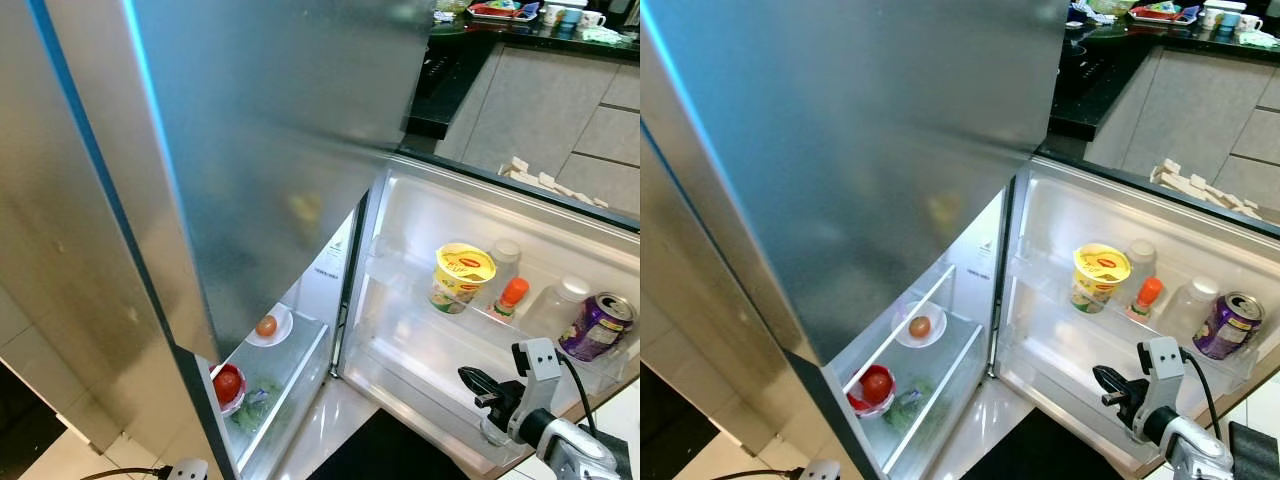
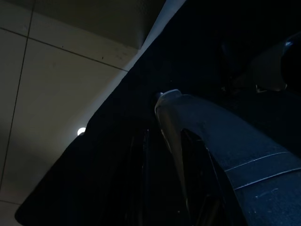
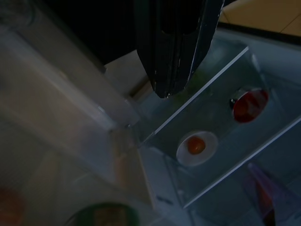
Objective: Restocking fridge
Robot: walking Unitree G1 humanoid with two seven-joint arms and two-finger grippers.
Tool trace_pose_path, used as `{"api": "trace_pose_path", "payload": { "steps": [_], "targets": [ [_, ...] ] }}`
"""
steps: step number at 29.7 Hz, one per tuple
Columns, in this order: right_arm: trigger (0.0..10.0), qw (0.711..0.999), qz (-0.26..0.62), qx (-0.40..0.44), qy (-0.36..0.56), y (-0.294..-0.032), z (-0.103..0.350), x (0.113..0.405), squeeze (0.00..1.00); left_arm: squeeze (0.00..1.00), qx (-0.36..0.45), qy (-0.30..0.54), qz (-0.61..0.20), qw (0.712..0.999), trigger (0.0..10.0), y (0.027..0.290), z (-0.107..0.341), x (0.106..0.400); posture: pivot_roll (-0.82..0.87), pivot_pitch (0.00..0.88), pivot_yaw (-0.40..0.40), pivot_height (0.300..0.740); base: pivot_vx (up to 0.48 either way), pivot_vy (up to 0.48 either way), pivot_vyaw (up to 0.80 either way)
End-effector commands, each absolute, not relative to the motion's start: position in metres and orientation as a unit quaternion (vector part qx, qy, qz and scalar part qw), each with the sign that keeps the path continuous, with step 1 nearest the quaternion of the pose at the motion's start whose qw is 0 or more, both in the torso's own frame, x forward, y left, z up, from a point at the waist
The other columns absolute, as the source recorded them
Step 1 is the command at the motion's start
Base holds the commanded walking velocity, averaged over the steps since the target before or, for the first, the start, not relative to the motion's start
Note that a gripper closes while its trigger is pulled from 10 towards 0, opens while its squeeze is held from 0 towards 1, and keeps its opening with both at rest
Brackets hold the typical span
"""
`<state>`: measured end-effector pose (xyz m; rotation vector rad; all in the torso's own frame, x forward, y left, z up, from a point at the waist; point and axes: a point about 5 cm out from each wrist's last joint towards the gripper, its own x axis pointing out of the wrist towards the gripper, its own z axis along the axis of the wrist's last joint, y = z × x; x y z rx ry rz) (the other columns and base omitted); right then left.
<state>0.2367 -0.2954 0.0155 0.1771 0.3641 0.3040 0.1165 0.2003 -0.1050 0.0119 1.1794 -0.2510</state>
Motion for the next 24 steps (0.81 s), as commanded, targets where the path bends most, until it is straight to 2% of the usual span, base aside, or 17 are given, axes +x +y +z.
{"api": "trace_pose_path", "payload": {
  "steps": [1, 6, 10, 24],
  "targets": [
    [10.0, 0.973, 0.153, 0.102, 0.143, -0.306, 0.030, 0.240, 0.00, 0.00, 0.009, 0.576, -0.122, 0.808, 10.0, 0.203, -0.108, 0.103, 0.03, 0.000, -0.014, 0.740, 0.000, 0.000, 0.00],
    [10.0, 0.972, 0.164, 0.108, 0.130, -0.307, 0.034, 0.241, 0.00, 0.00, 0.009, 0.576, -0.123, 0.808, 10.0, 0.202, -0.108, 0.103, 0.03, 0.000, -0.014, 0.740, 0.000, 0.000, 0.00],
    [10.0, 0.962, 0.235, 0.123, 0.071, -0.302, 0.060, 0.253, 0.00, 0.00, 0.005, 0.573, -0.126, 0.810, 10.0, 0.200, -0.108, 0.106, 0.03, 0.000, -0.018, 0.740, 0.000, 0.000, 0.00],
    [10.0, 0.971, 0.210, 0.068, 0.091, -0.306, 0.066, 0.261, 0.00, 0.00, 0.004, 0.576, -0.124, 0.808, 10.0, 0.202, -0.109, 0.103, 0.03, 0.000, -0.018, 0.740, 0.000, 0.000, 0.00]
  ]
}}
